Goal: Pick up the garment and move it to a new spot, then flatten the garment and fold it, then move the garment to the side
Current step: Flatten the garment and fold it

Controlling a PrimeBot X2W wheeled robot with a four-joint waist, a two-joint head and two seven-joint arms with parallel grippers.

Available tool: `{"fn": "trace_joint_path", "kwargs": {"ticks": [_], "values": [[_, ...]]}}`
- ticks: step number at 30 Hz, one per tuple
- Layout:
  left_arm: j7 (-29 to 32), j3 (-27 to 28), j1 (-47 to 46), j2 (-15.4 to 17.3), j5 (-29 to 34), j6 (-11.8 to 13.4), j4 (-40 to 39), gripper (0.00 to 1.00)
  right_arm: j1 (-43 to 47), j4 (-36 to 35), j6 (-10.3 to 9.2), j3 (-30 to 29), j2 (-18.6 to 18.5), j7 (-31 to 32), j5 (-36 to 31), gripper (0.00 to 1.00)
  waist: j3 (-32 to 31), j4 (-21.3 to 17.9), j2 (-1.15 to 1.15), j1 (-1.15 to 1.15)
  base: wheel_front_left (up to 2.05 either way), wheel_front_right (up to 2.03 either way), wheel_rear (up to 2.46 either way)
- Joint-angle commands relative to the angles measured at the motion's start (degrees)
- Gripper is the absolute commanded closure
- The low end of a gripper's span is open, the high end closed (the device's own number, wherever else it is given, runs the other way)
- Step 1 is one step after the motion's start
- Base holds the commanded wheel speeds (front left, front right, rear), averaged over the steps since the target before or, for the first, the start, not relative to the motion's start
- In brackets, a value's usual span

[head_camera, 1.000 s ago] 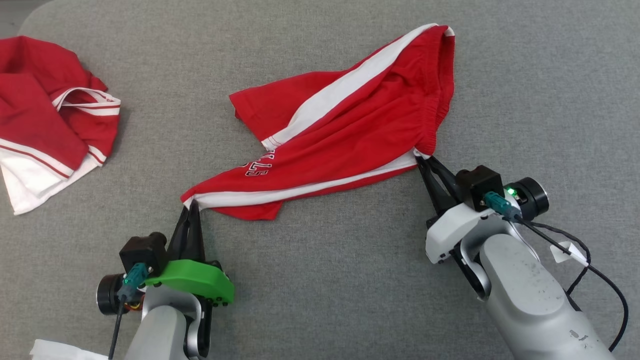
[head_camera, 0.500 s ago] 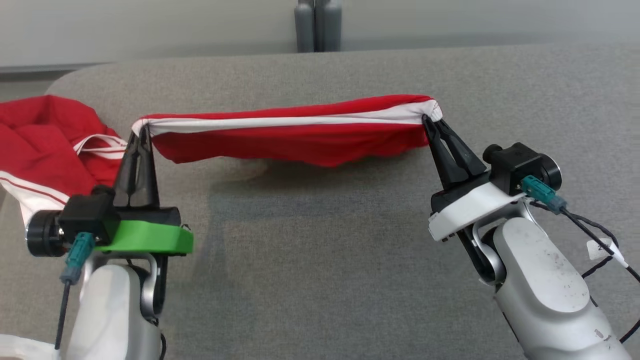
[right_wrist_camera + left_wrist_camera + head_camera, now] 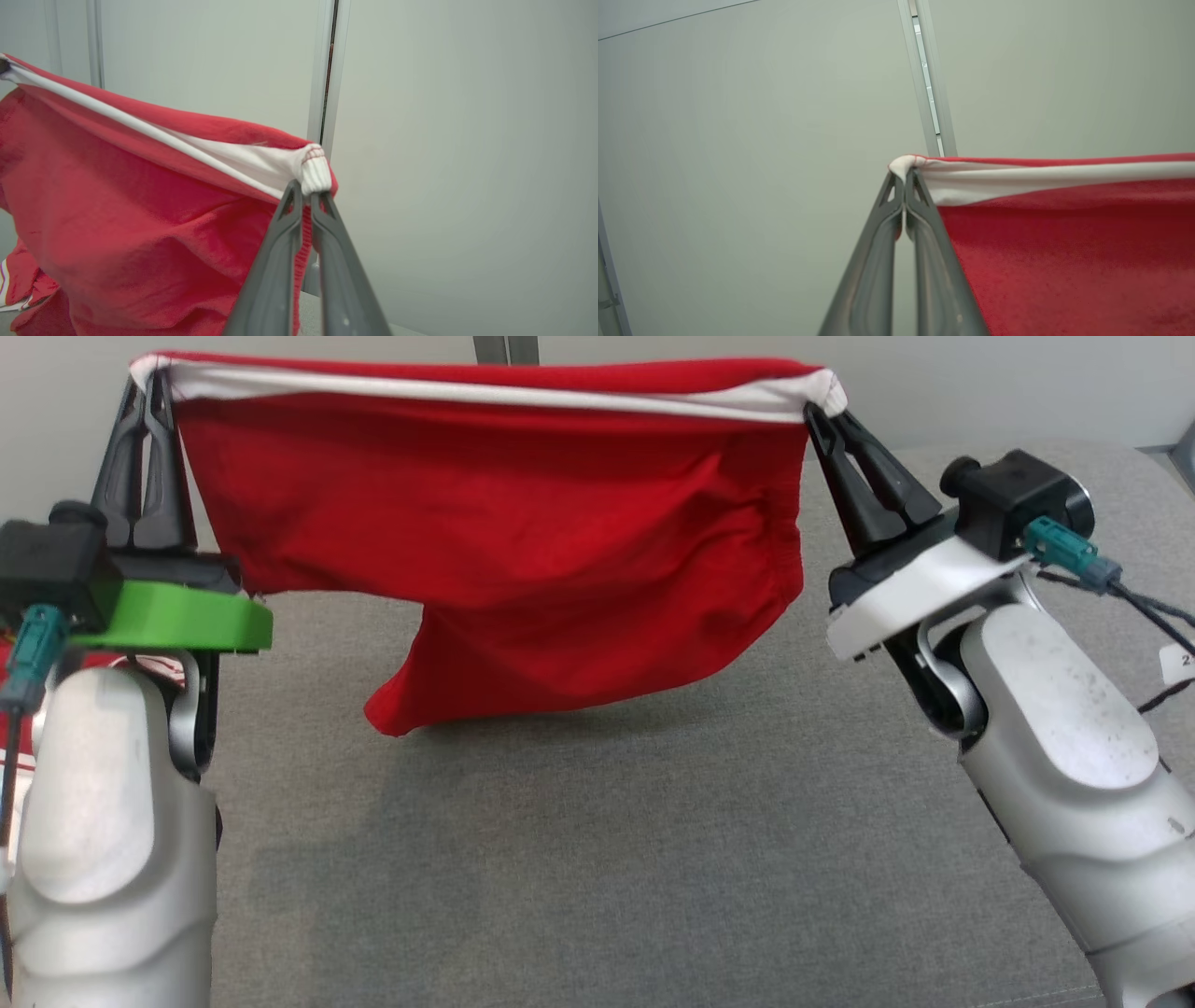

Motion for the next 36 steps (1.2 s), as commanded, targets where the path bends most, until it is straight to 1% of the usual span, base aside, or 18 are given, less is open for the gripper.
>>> {"fn": "trace_joint_path", "kwargs": {"ticks": [1, 2, 3, 6, 9, 11, 14, 17, 20, 23, 25, 29, 33, 36], "values": [[0.0, -0.1, -3.3, 0.5, 0.5, -0.1, 1.5, 1.0, -2.6, 1.5, -0.13, 0.0, -0.1, 0.2, 1.0, 1.0, 6.5, -0.2, 0.0, 0.0, 0.0, 0.0, 0.0], [0.1, -1.0, -7.2, 0.5, 1.2, -0.2, 4.2, 1.0, -6.5, 3.9, -0.13, 1.2, 0.0, 0.2, 0.5, 1.0, 9.7, -0.1, 0.0, 0.0, 0.0, 0.0, 0.0], [0.1, -1.5, -9.5, 0.6, 1.5, -0.1, 5.5, 1.0, -8.7, 5.4, -0.13, 1.7, 0.1, 0.1, 0.2, 1.0, 11.6, 0.0, 0.0, 0.0, 0.0, 0.0, 0.0], [0.0, -2.4, -15.8, 0.2, 2.3, 0.5, 9.0, 1.0, -15.2, 9.8, -0.12, 2.3, 0.7, -0.4, -1.3, 1.0, 15.9, 0.4, 0.0, 0.0, 0.0, 0.0, 0.0], [0.0, -3.1, -23.2, 0.2, 3.2, 1.4, 11.4, 1.0, -23.3, 14.6, -0.12, 1.3, 0.9, -0.9, -4.4, 1.0, 19.8, 1.3, 0.0, 0.0, 0.0, 0.0, 0.0], [0.0, -3.2, -27.0, 0.0, 3.5, 2.3, 11.8, 1.0, -27.8, 17.0, -0.12, -0.4, 1.0, -1.2, -6.8, 1.0, 21.5, 2.0, 0.0, 0.0, 0.0, 0.0, 0.0], [0.1, -3.6, -31.7, 0.0, 3.8, 2.8, 10.7, 1.0, -32.7, 16.5, -0.13, -4.4, 1.1, -1.2, -11.1, 1.0, 23.1, 3.1, 0.0, 0.0, 0.0, 0.0, 0.0], [0.1, -4.2, -34.1, -0.6, 3.6, 3.4, 8.2, 1.0, -34.1, 15.2, -0.13, -9.1, 1.3, -1.2, -14.8, 1.0, 23.4, 4.3, 0.0, 0.0, 0.0, 0.0, 0.0], [0.1, -4.6, -32.1, -1.2, 2.7, 3.4, 7.1, 1.0, -31.3, 14.6, -0.13, -10.8, 2.0, -1.2, -17.1, 1.0, 22.7, 5.0, 0.0, 0.0, 0.0, 0.0, 0.0], [0.1, -4.6, -27.2, -2.7, 1.0, 3.4, 7.7, 1.0, -26.6, 14.1, -0.13, -10.0, 1.8, -1.2, -17.7, 1.0, 21.9, 5.5, 0.0, 0.0, 0.0, 0.0, 0.0], [0.0, -4.0, -23.3, -3.4, -0.1, 3.8, 8.1, 1.0, -22.8, 13.8, -0.13, -8.1, 1.7, -1.2, -17.3, 1.0, 21.4, 5.6, 0.0, 0.0, 0.0, 0.0, 0.0], [0.0, -2.2, -12.5, -4.7, -2.7, 4.2, 10.4, 1.0, -13.6, 14.0, -0.13, -5.3, 1.9, -1.2, -14.3, 1.0, 19.2, 5.2, 0.0, 0.0, 0.0, 0.0, 0.0], [0.0, -1.9, -2.6, -5.6, -4.2, 2.9, 14.0, 1.0, -4.4, 13.1, -0.14, -3.0, 2.0, -1.3, -10.3, 1.0, 16.4, 5.1, 0.0, 0.0, 0.0, 0.0, 0.0], [0.0, -1.0, 3.6, -5.9, -5.7, 3.1, 14.9, 1.0, 2.6, 11.9, -0.14, -2.8, 2.0, -1.3, -7.1, 1.0, 14.1, 5.3, 0.0, 0.0, 0.0, 0.0, 0.0]]}}
